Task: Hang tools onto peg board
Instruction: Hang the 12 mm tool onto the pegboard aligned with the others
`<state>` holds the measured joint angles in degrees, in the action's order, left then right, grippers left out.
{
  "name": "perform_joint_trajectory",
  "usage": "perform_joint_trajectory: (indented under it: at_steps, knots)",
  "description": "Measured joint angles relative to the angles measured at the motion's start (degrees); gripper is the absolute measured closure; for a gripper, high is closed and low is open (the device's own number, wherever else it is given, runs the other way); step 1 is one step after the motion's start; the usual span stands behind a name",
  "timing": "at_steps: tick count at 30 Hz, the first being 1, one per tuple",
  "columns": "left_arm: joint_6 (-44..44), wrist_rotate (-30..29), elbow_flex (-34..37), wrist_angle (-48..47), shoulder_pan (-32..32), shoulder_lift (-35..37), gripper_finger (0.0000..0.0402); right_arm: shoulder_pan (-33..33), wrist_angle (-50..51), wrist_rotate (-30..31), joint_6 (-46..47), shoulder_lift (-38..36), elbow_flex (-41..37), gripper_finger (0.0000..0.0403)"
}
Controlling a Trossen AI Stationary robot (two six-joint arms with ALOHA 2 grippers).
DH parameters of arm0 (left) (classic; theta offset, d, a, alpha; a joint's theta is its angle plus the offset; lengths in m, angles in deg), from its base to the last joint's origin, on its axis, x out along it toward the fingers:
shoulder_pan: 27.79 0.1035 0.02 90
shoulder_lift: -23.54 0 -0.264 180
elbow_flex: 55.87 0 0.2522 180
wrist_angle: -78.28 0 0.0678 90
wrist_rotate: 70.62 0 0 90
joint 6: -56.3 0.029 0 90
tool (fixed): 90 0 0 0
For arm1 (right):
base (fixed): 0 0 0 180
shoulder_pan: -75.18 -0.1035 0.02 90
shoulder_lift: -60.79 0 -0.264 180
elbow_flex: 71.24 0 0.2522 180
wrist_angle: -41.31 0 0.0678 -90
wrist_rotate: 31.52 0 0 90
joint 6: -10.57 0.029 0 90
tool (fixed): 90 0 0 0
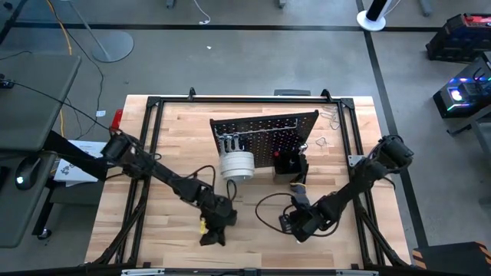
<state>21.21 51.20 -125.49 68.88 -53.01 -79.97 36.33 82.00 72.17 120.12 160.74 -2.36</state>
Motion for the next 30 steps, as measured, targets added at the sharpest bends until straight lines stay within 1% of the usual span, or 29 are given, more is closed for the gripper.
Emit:
perform_joint_trajectory:
  at_steps: [3,6,11,16,19,21,24,26,28,30]
  knots:
    - [0.72,-0.35,0.68,-4.19,-1.81,2.56,0.0401,0.73,-2.89,1.34,-1.52,1.0,0.0,0.0403]
    - [0.23,-1.13,2.36,-5.18,-3.62,5.18,0.0401,1.46,-5.08,1.3,-2.61,1.94,0.02,0.0403]
    - [-4.29,-5.11,6.2,-5.12,-6.3,8.98,0.0401,2.1,-5.96,1.92,-2.2,2.81,0.11,0.0403]
    - [-8.05,-9.74,10.62,-4.77,-9.36,13.29,0.0401,3.45,-8.75,5.76,-2.01,2.94,0.01,0.0403]
    - [-10.34,-12.8,12.76,-4.04,-10.95,15.11,0.0401,5.27,-13.54,6.29,-4.19,4.26,0.0,0.0403]
    - [-10.98,-14.57,13.54,-3.96,-11.69,15.61,0.0401,6.66,-19.04,5.74,-6.51,6.31,0.18,0.0403]
    - [-12.31,-15.93,14.06,-2.82,-12.21,15.61,0.0401,8.39,-21.58,3.47,-9.83,10.85,3.89,0.0403]
    - [-13.15,-16.75,14.06,-2.62,-12.38,15.61,0.0401,9.02,-21.27,2.82,-14.0,12.44,7.25,0.0403]
    - [-14.02,-16.91,14.06,-1.16,-12.4,15.59,0.0401,9.25,-21.18,2.81,-19.9,12.51,10.6,0.0403]
    - [-14.31,-17.1,14.06,1.08,-12.38,15.61,0.0401,9.25,-16.56,2.52,-24.0,11.44,14.14,0.0403]
